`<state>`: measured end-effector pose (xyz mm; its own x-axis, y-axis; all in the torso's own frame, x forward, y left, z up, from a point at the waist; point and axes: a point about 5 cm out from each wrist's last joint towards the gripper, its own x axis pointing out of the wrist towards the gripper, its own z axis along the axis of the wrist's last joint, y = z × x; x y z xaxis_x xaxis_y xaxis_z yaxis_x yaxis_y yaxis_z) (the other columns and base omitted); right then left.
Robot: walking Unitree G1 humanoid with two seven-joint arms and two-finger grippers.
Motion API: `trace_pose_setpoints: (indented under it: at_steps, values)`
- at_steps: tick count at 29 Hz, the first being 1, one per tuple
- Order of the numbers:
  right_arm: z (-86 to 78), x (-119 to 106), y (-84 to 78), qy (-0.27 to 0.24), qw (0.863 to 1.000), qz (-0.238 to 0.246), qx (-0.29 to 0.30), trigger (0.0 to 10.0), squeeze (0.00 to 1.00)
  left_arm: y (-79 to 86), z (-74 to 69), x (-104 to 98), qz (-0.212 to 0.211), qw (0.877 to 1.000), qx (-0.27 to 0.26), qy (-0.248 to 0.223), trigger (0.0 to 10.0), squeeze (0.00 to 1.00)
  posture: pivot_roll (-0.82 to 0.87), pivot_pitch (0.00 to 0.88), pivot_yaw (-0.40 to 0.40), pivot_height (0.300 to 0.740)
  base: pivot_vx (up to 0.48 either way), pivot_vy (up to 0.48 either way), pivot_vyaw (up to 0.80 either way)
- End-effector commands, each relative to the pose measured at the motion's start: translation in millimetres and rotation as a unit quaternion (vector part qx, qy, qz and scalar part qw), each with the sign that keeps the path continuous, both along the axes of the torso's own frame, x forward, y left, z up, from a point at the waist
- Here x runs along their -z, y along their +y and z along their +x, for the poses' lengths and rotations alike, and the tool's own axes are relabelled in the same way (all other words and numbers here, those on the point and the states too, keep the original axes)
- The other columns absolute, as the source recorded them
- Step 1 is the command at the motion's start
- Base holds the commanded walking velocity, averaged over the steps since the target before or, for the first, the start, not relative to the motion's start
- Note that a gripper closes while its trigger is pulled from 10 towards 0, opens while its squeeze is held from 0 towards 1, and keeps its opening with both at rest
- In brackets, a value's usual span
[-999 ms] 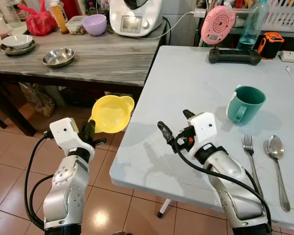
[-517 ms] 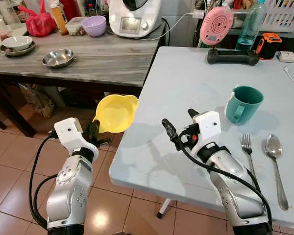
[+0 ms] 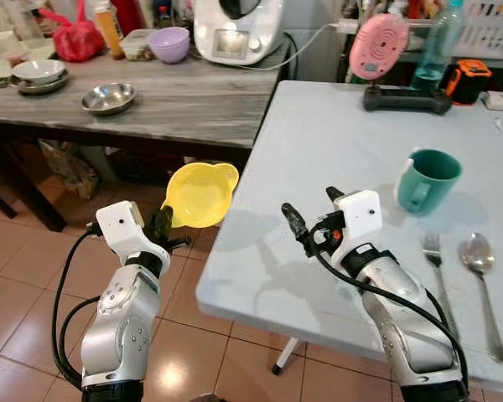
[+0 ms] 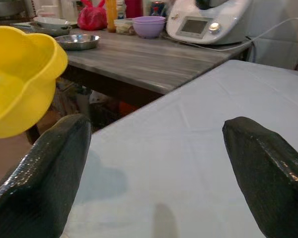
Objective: Setting the table
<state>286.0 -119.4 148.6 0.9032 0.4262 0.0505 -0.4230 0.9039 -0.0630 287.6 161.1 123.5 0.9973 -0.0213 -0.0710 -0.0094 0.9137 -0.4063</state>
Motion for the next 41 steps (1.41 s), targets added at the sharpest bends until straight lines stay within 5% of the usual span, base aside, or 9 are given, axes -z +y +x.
trace_pose_setpoints:
  at_steps: [1,41]
  values:
    - [0.2,-1,5.0,-0.002,1.0,0.002,-0.006,10.0,0.0,5.4,1.2,-2,0.006,1.0,-0.008,-0.006,10.0,0.0,-0.12,0.037,0.08,0.74,0.0,0.48,0.0]
    - [-1.0,1,3.4,-0.007,1.0,0.001,0.009,10.0,0.0,-5.9,6.5,4,0.015,1.0,0.016,-0.005,10.0,0.0,-0.12,0.046,0.1,0.74,0.0,0.48,0.0]
